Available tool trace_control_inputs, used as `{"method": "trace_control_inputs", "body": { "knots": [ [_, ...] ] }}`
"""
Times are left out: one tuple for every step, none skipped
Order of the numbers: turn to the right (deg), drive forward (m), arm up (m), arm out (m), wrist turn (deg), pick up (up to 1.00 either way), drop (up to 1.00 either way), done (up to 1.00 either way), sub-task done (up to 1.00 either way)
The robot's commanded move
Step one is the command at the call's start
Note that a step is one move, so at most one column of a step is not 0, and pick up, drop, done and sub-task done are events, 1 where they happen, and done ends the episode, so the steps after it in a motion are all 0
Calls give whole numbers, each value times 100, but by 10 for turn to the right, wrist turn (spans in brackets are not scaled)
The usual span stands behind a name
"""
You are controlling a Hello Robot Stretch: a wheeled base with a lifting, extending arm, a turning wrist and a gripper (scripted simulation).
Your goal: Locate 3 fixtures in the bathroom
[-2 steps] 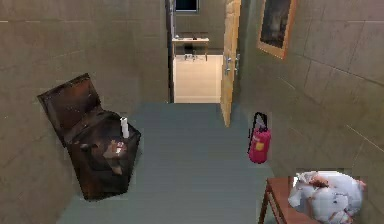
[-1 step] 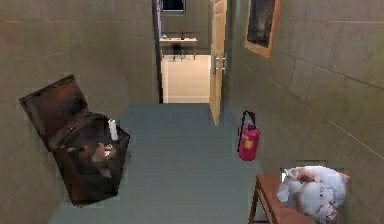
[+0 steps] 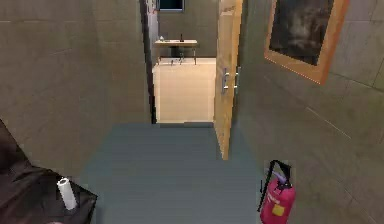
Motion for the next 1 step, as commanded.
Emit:
{"method": "trace_control_inputs", "body": {
  "knots": [
    [-450,0,0,0,0,0,0,0,0]
  ]
}}
